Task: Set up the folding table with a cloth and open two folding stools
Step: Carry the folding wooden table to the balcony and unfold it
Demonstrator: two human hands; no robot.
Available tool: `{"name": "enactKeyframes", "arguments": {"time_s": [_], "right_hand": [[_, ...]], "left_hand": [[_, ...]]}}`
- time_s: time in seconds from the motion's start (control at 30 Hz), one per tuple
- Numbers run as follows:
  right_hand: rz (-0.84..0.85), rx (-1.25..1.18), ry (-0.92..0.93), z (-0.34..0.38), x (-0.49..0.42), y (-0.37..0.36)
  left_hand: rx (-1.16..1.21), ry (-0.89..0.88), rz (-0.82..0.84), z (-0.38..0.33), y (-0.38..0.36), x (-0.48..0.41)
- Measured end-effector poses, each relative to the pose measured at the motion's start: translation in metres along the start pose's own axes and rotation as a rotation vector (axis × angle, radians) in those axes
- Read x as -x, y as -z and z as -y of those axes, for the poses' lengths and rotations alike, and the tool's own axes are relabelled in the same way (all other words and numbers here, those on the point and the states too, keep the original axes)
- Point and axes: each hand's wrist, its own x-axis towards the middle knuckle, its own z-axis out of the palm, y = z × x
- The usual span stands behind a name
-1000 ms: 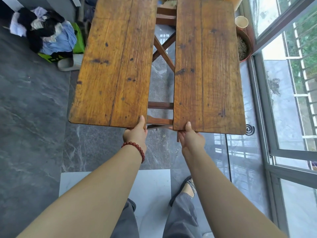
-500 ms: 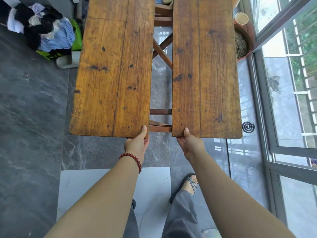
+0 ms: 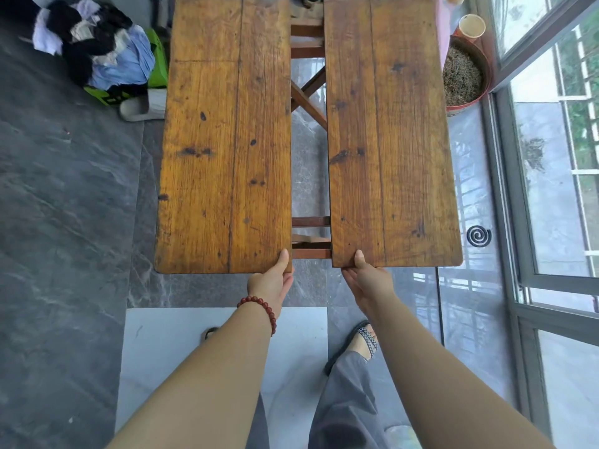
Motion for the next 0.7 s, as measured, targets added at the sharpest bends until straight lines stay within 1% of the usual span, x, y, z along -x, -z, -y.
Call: {"name": "enactKeyframes", "arguments": {"time_s": [0.17,0.37,0.57,0.7], "right_hand": [[-0.023,0.041,-0.036,-0.013,-0.011,-0.001],[-0.029,0.071,-0.073,-0.025,-0.022,-0.006],[-0.01,0.079,-0.125,-0.038,-0.028,-0.014],[0.036,0.065,-0.149,-0.05,-0.03,-0.014]], "left_hand": [[0.01,0.075,-0.003,0.017,-0.008,-0.011],[0.015,0.133,0.026,0.022,-0.01,-0.022],[-0.003,0.129,0.02,0.024,-0.006,-0.035],[-0.035,0.135,0.036,0.026,-0.001,-0.043]]}}
